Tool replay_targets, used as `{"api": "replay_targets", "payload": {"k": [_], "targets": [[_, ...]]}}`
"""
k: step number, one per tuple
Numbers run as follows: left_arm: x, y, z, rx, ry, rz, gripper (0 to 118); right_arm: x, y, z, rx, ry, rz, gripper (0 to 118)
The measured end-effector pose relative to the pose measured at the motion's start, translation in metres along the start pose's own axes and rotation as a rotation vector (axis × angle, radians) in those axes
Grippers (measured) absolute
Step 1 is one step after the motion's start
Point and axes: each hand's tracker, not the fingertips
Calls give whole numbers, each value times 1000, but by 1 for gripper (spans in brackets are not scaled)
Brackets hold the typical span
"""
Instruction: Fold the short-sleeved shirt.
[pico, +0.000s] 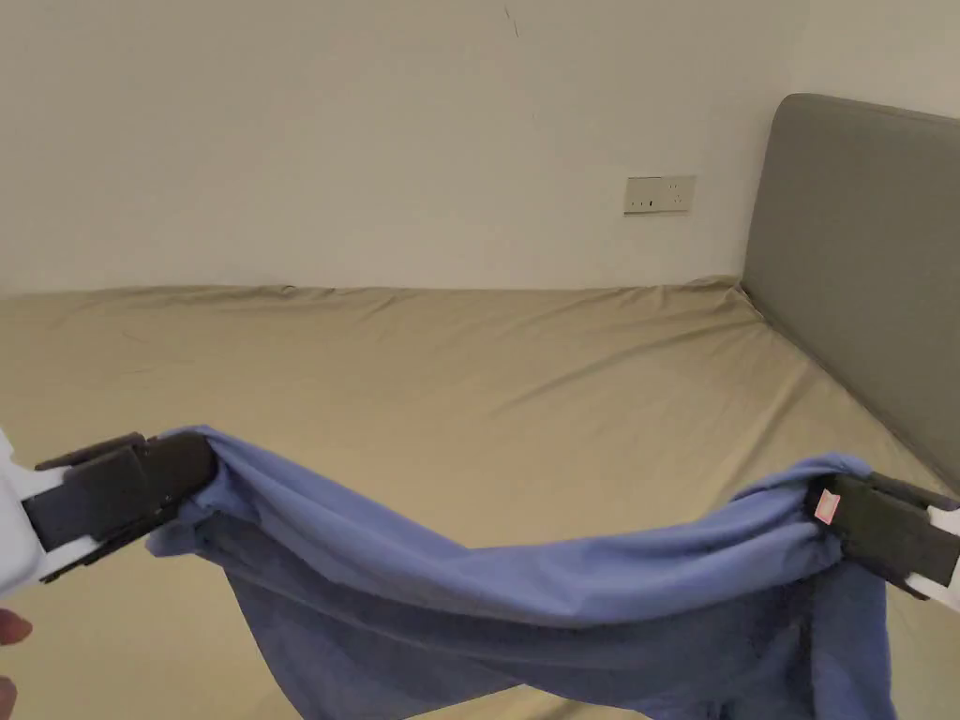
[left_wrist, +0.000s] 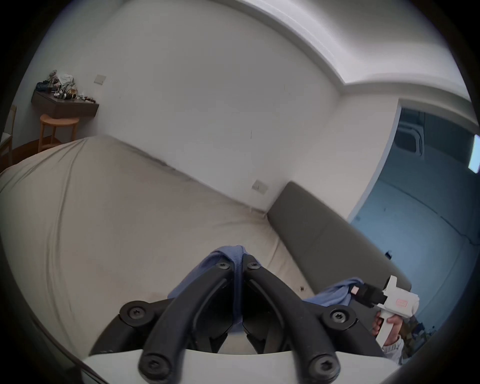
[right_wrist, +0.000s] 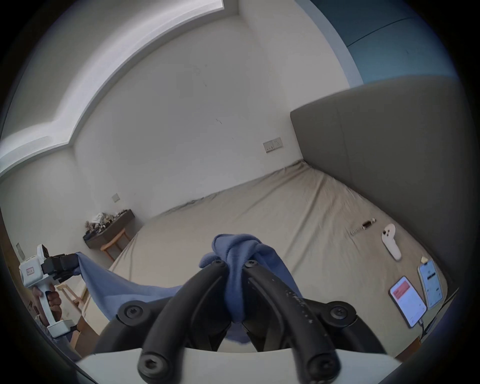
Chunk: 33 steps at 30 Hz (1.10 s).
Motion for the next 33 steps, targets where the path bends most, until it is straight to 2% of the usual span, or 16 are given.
{"api": "replay_targets", "payload": {"k": [3, 8, 13, 18, 24, 28, 33], "targets": [[-6, 35, -39, 20, 21, 11, 3, -12, 35, -33, -3, -52, 64, 8], [-26, 84, -111, 70, 36, 58, 3, -13, 87, -84, -39, -61, 28, 8], [4, 95, -141, 158, 18, -9, 3, -26, 124, -114, 30, -87, 123, 8], [-8, 78, -148, 208, 33, -49, 3, -24, 122, -131, 65, -97, 151, 8], [-47, -1, -125, 72, 144, -75, 3, -10, 37, -126, -6, -124, 198, 8], [-75, -87, -102, -139, 286, -84, 3, 12, -58, -135, -204, -155, 211, 8], [-124, -172, -68, -426, 402, 23, 3, 36, -161, -133, -494, -164, 136, 8]]}}
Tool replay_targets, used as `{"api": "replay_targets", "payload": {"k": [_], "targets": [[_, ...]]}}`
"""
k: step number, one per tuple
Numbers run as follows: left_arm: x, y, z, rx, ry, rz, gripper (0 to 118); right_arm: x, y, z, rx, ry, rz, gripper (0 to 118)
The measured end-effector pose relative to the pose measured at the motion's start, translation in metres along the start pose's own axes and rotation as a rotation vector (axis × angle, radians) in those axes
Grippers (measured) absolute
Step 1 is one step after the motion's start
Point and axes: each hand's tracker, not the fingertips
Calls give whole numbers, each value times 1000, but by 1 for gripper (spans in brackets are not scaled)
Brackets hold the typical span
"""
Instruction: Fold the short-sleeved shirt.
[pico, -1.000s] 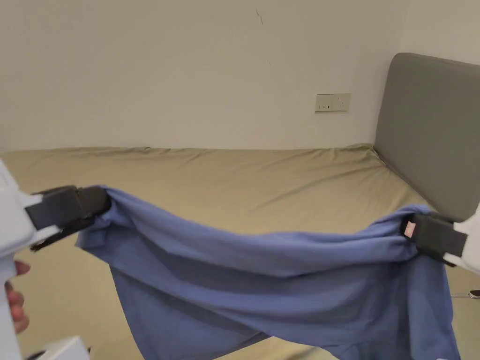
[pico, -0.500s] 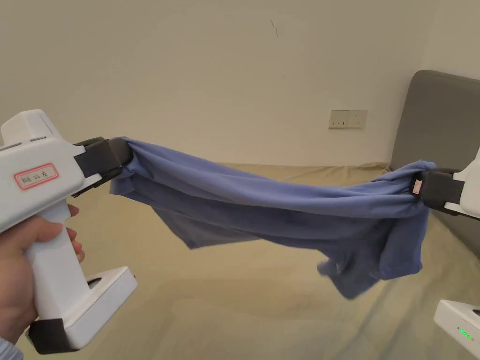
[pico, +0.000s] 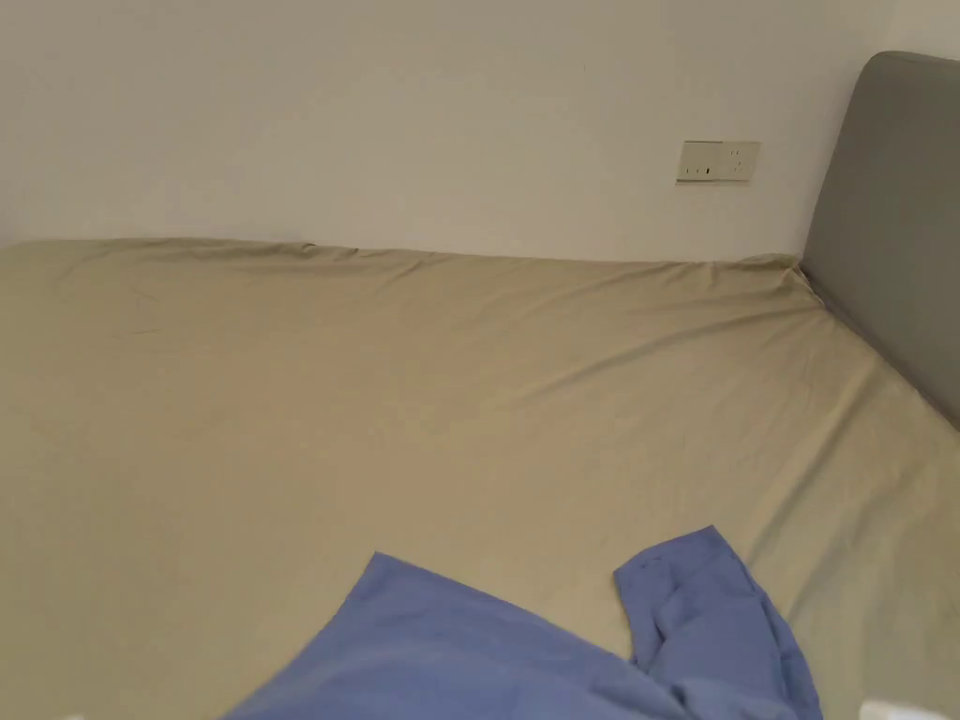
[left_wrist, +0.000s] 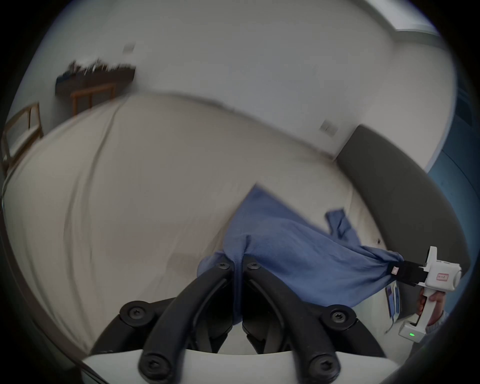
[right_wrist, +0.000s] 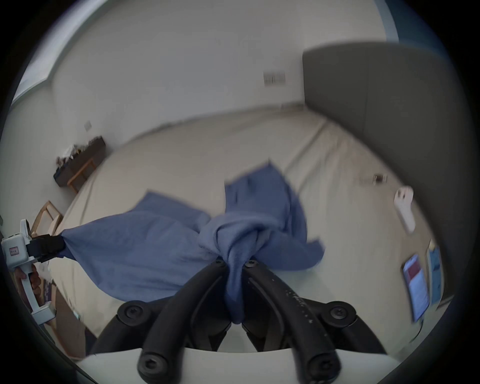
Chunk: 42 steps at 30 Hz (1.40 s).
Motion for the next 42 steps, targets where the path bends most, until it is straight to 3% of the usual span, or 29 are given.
{"api": "replay_targets", "payload": {"k": [7, 10, 13, 16, 17, 18, 19, 20, 21, 29, 31, 32, 34, 35, 36, 42], "targets": [[-24, -55, -14, -220, 149, 0, 3, 3, -56, -9, -104, -39, 13, 8], [-28, -63, -38, -292, 172, 6, 3, 12, -66, -36, -189, -63, -33, 8], [-27, -66, -49, -321, 195, -11, 3, 19, -77, -52, -243, -58, -128, 8], [-22, -60, -47, -330, 204, -41, 4, 15, -74, -41, -208, -52, -106, 9], [-23, -60, -45, -338, 201, -68, 17, 14, -74, -41, -205, -55, -95, 16], [-20, -59, -43, -328, 212, -99, 39, 14, -74, -39, -192, -54, -58, 33], [-15, -57, -37, -293, 261, -136, 69, 13, -73, -34, -166, -58, -25, 61], [-10, -54, -28, -242, 302, -186, 102, 12, -71, -24, -133, -78, 6, 98], [0, -49, -11, -161, 316, -226, 114, 12, -69, -13, -76, -113, 41, 116], [53, 21, 101, 533, 110, -216, 111, 9, -15, 111, 584, -199, 86, 118], [70, 25, 122, 660, 66, -228, 100, 0, -6, 139, 693, -177, 89, 114], [76, 25, 129, 705, 50, -234, 81, -4, -5, 148, 729, -166, 91, 101], [89, 19, 137, 768, 31, -240, 34, -10, -6, 161, 794, -135, 96, 63], [91, 17, 139, 779, 24, -232, 9, -13, -8, 164, 813, -137, 87, 27], [93, 12, 139, 769, 21, -235, 0, -16, -10, 165, 815, -142, 87, 4], [95, -5, 124, 709, -39, -283, 0, -22, -19, 157, 798, -123, 114, 1]]}}
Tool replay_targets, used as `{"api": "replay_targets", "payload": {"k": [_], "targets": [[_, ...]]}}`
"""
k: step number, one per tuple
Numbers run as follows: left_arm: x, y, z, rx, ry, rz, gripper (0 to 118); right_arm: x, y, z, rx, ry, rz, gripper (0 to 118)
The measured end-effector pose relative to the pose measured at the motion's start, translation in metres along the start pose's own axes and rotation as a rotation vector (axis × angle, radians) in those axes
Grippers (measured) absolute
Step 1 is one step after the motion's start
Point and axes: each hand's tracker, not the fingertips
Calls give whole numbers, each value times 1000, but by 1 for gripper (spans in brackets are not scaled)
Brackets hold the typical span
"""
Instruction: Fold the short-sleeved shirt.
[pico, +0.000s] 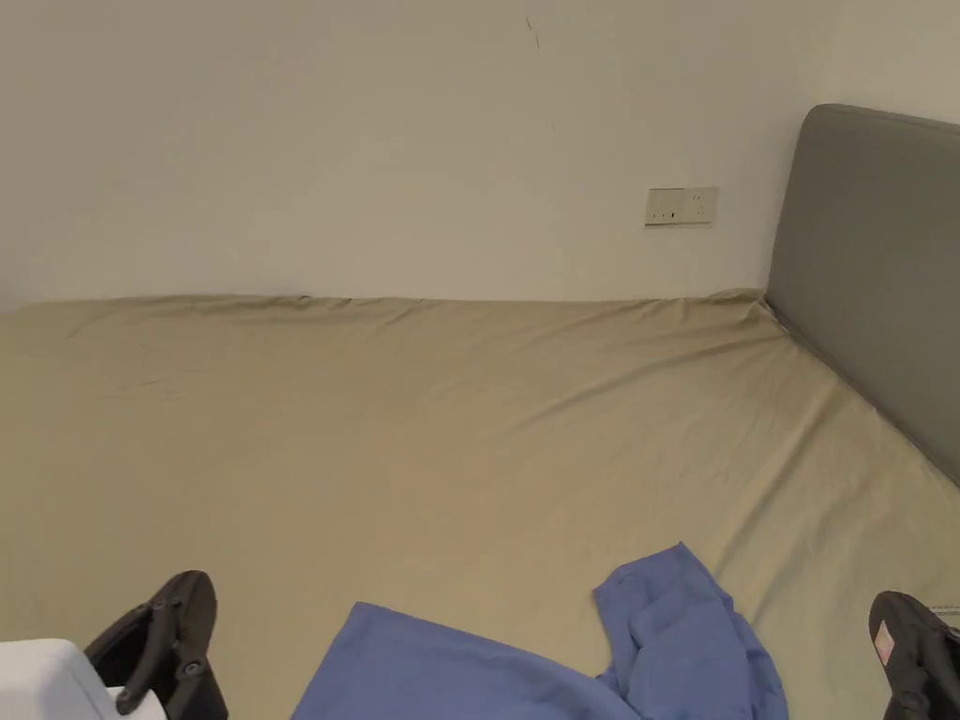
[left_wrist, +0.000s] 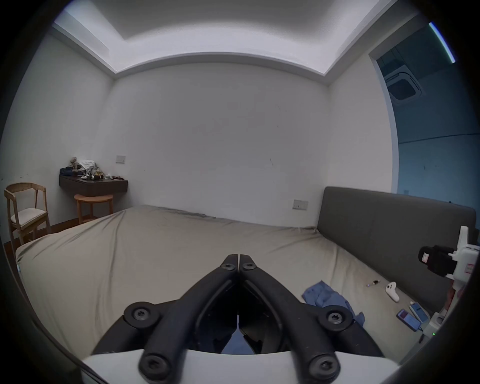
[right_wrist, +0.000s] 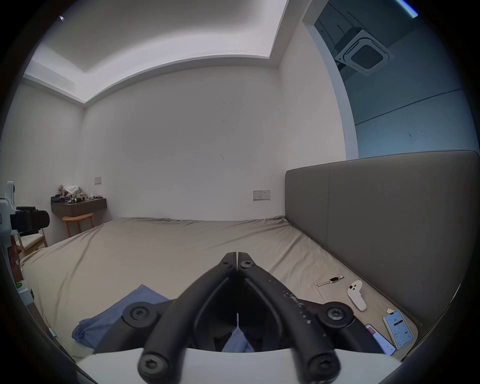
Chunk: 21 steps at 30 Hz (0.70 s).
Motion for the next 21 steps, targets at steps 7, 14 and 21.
{"api": "replay_targets", "payload": {"k": [7, 14, 21], "targets": [[10, 9, -120, -262, -108, -110, 0, 3, -7, -21, -43, -10, -3, 1], [15, -74, -319, -772, -68, -202, 92, 5, -31, -55, -144, -19, 12, 1], [5, -185, -383, -1029, 54, -135, 89, 11, -67, -91, -267, -48, 46, 1]]}}
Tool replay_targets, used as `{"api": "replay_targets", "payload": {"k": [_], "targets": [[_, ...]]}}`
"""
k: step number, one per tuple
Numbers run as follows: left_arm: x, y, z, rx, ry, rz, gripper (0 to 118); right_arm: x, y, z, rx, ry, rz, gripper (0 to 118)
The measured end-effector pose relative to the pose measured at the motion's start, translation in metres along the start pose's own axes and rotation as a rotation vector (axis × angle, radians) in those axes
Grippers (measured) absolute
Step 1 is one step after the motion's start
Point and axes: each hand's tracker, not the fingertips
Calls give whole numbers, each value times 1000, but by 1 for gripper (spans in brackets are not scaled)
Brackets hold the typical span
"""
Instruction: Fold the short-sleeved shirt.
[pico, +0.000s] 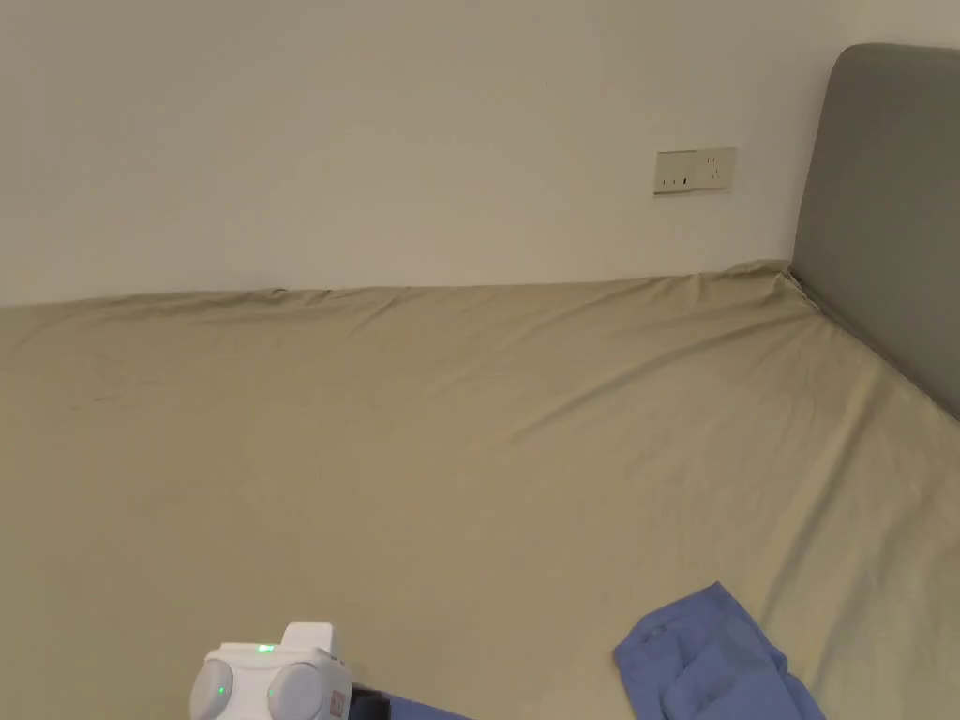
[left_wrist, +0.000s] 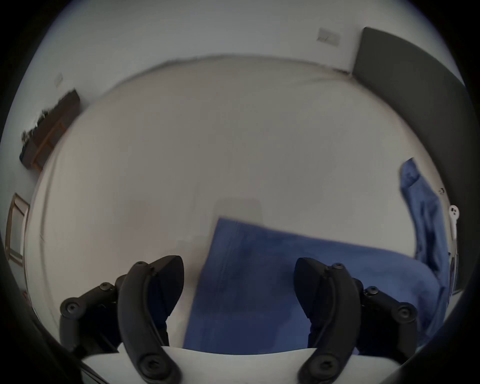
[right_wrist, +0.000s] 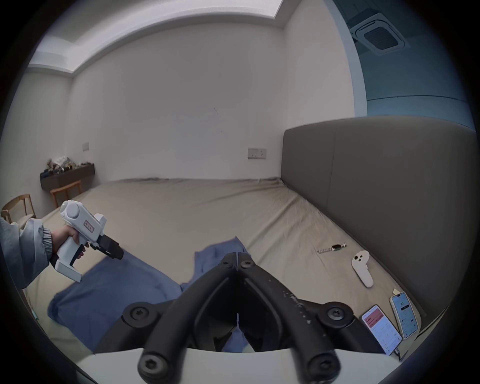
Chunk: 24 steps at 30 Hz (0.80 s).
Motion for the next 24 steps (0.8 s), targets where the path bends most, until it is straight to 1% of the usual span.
{"api": "replay_targets", "payload": {"k": [1, 2, 3, 4, 5, 6, 7, 9, 10, 11, 12, 13, 14, 15, 16, 17, 18, 20, 22, 24], "targets": [[4, -8, 2, 22, 6, 3, 91, 1, -4, -7, -19, -9, -1, 1], [5, -12, 19, 109, -18, 39, 92, 2, -7, -12, -33, -11, -3, 1], [3, -11, 26, 129, -24, 65, 84, 2, -10, -16, -45, -8, -6, 1], [3, -12, 30, 145, -25, 71, 64, 3, -13, -22, -60, -6, -13, 1], [3, -14, 32, 168, -36, 60, 25, 3, -13, -29, -69, -8, -22, 2], [-1, -13, 27, 160, -51, 51, 2, 4, -12, -36, -73, -11, -25, 7], [-1, -13, 26, 150, -89, 54, 2, 4, -8, -44, -74, -26, -28, 19], [1, -15, 28, 152, -70, 67, 2, 8, 8, -68, -69, -22, -36, 81], [4, -17, 28, 157, -73, 66, 2, 12, 17, -86, -86, -12, -43, 110], [2, -17, 30, 163, -80, 73, 2, 15, 27, -107, -107, -17, -55, 118], [0, -18, 33, 171, -93, 86, 2, 18, 33, -125, -127, -17, -71, 118], [-1, -19, 36, 175, -115, 95, 2, 20, 41, -153, -143, 0, -58, 118], [-2, -18, 31, 179, -123, 94, 2, 21, 46, -179, -211, 34, -63, 118], [-1, -20, 33, 186, -121, 90, 2, 30, 42, -216, -285, 26, -76, 118], [0, -22, 34, 194, -117, 74, 2, 31, 42, -247, -339, 16, -92, 118], [0, -23, 36, 200, -115, 66, 2, 32, 41, -272, -368, 22, -106, 117], [-2, -24, 36, 206, -117, 59, 2, 31, 37, -298, -405, 25, -109, 112], [-2, -24, 37, 212, -117, 53, 2, 19, 43, -337, -534, 41, -100, 111], [0, -23, 36, 216, -125, 60, 2, 10, 33, -376, -627, 6, -82, 102], [0, -22, 35, 214, -129, 62, 2, -4, 29, -389, -699, -16, -27, 86]]}}
